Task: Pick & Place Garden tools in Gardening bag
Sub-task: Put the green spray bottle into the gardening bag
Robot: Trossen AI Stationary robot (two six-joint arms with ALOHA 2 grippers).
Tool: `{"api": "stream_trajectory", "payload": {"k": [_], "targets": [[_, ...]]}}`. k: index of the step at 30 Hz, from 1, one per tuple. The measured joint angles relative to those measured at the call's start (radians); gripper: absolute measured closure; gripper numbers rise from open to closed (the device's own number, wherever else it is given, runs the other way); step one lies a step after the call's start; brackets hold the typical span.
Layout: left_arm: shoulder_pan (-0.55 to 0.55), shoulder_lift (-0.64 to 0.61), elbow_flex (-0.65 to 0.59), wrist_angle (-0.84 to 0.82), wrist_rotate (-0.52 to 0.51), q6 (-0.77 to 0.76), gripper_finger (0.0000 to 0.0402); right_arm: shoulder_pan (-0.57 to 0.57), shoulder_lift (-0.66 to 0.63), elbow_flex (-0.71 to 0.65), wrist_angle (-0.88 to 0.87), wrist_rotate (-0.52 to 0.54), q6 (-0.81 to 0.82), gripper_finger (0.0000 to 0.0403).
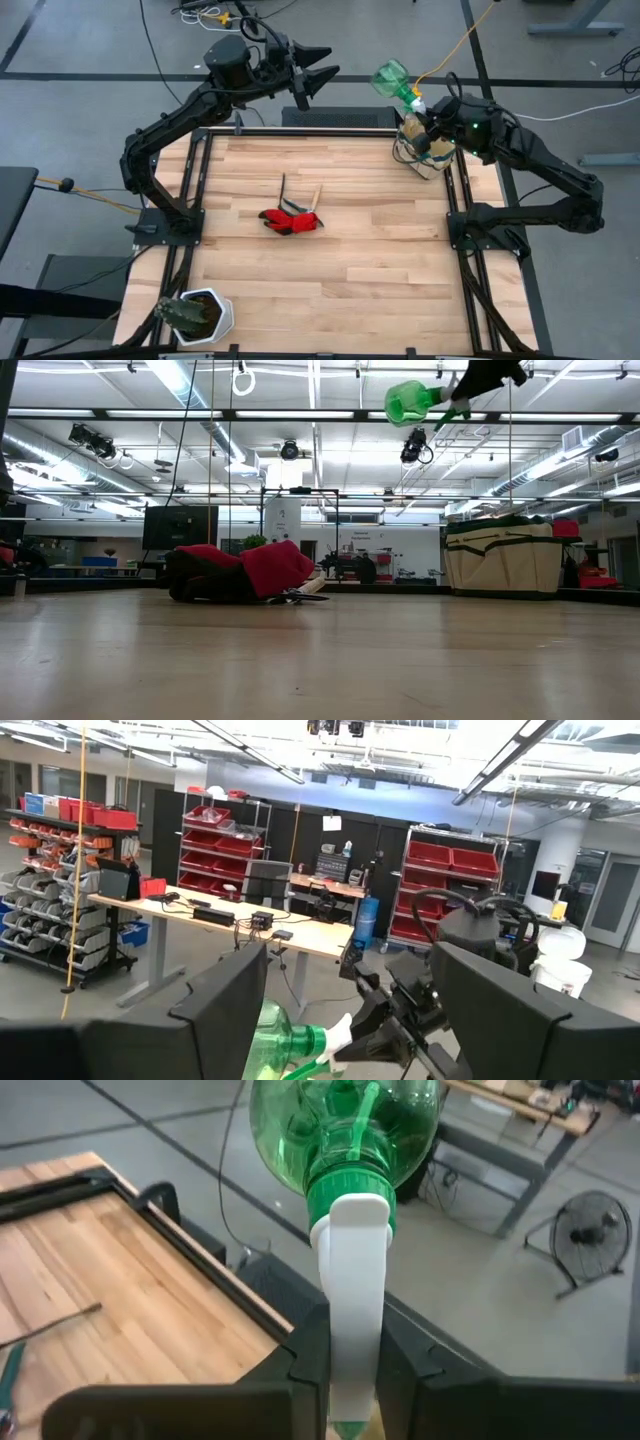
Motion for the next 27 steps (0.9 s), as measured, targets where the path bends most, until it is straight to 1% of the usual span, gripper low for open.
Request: {"api": "stream_trajectory", "payload": {"k": [5,11,14,18,27], "targets": [[0.0,0.0,0.0,-0.002,0.0,0.0,0.011,-0.016,0.012,0.111,-0.204,0.0,0.065,0.035],[0.0,0.0,0.0,-0.007,0.0,0.0,0.011,-0.029,0.014,0.182,-0.403,-0.001,0.128,0.035],[0.0,0.0,0.0,-0.008,0.0,-0.003,0.011,-0.03,0.014,0.194,-0.461,-0.007,0.158,0.035],[0.0,0.0,0.0,-0.008,0.0,-0.018,0.011,-0.031,0.014,0.198,-0.53,-0.052,0.196,0.035],[0.0,0.0,0.0,-0.024,0.0,-0.018,0.011,-0.031,0.014,0.198,-0.736,-0.054,0.31,0.035]]}}
